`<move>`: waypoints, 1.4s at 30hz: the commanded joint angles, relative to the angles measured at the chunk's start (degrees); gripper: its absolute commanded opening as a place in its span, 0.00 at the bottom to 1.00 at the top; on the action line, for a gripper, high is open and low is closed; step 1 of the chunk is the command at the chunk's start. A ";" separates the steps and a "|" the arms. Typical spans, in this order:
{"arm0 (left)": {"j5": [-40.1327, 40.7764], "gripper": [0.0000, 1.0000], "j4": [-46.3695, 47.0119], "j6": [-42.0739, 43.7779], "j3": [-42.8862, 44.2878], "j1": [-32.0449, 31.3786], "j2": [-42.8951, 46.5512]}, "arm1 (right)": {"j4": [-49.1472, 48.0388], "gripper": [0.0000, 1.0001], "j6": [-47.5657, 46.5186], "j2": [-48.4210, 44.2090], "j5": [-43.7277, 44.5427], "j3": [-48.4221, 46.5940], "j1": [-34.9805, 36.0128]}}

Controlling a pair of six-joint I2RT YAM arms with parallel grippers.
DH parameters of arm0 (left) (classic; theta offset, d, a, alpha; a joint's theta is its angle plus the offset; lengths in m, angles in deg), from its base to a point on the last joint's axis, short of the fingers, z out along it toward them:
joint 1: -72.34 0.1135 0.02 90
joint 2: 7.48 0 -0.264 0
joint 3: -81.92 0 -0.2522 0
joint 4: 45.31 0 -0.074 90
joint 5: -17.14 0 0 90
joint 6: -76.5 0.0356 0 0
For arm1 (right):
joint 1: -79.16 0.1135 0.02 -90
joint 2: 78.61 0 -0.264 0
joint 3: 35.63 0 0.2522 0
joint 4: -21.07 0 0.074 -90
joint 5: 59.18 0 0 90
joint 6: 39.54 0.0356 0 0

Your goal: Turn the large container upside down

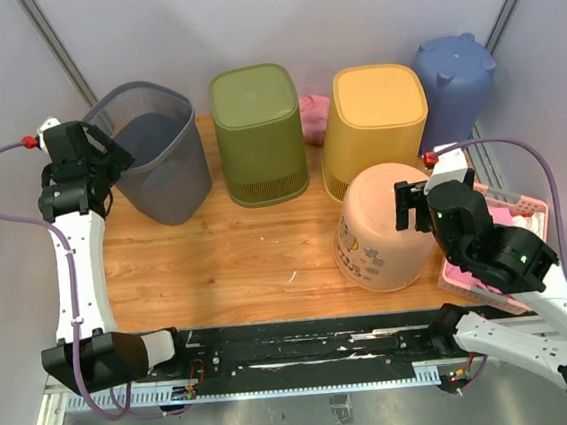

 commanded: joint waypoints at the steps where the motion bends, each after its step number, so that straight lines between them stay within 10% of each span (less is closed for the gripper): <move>1: -4.65 0.85 6.13 -3.14 -3.37 0.96 -0.54 | -1.55 0.85 -1.64 0.05 -0.59 0.76 -0.77; 8: -7.55 0.57 10.88 -5.69 -8.24 2.16 0.20 | -1.31 0.85 -1.63 -0.88 -0.41 1.63 -0.81; 15: -9.29 0.01 16.28 -9.62 -13.52 2.16 3.81 | -1.42 0.85 -1.64 -0.41 -0.84 2.07 -0.78; 33: 2.88 0.00 37.81 -38.73 -43.61 3.87 19.31 | -1.39 0.85 0.30 0.08 -3.80 3.77 -0.82; 39: 9.39 0.77 29.72 -39.08 -46.97 3.91 23.01 | -2.64 0.85 0.00 0.62 -4.62 4.38 -0.82; 42: 7.47 0.93 26.17 -36.78 -46.89 3.97 23.36 | -3.40 0.85 -0.58 1.57 -5.70 4.28 -0.75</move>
